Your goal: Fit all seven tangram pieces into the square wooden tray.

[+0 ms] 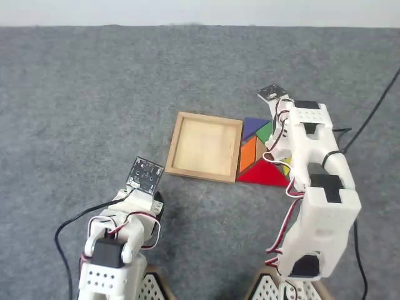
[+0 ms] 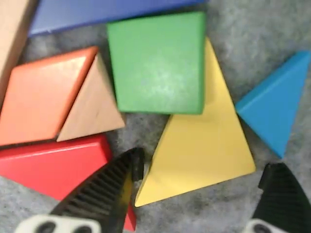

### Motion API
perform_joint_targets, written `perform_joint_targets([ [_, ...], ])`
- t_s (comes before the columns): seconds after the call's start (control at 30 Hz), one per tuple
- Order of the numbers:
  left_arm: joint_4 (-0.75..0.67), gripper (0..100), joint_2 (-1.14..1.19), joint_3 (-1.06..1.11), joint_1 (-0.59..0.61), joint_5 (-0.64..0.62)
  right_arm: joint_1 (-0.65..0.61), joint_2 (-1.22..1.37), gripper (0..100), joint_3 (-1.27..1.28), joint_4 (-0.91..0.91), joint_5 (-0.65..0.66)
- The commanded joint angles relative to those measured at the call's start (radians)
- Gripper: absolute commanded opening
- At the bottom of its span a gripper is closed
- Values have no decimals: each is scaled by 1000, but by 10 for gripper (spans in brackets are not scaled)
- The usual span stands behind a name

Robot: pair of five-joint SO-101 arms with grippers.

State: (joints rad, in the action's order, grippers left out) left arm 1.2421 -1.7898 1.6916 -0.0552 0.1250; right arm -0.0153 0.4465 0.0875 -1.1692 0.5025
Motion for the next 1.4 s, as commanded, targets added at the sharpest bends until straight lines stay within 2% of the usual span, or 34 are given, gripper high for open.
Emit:
perform_joint_targets([
  [0.0,5,88,-2,-7,-2,-6,7,-5,384,-49,24,23],
  [0.37,5,88,-2,-7,-2,-6,10,22,381,-18,1,12],
  [0.57,5,88,-2,-7,-2,-6,10,22,243,-18,-8,-64],
  [0.83,5,88,-2,-7,-2,-6,24,16,240,-18,-33,-95],
  [0.97,5,88,-2,-7,-2,-6,54,-85,239,-18,-74,-150],
  [1.37,5,88,-2,-7,-2,-6,10,-449,240,-12,-272,-144],
])
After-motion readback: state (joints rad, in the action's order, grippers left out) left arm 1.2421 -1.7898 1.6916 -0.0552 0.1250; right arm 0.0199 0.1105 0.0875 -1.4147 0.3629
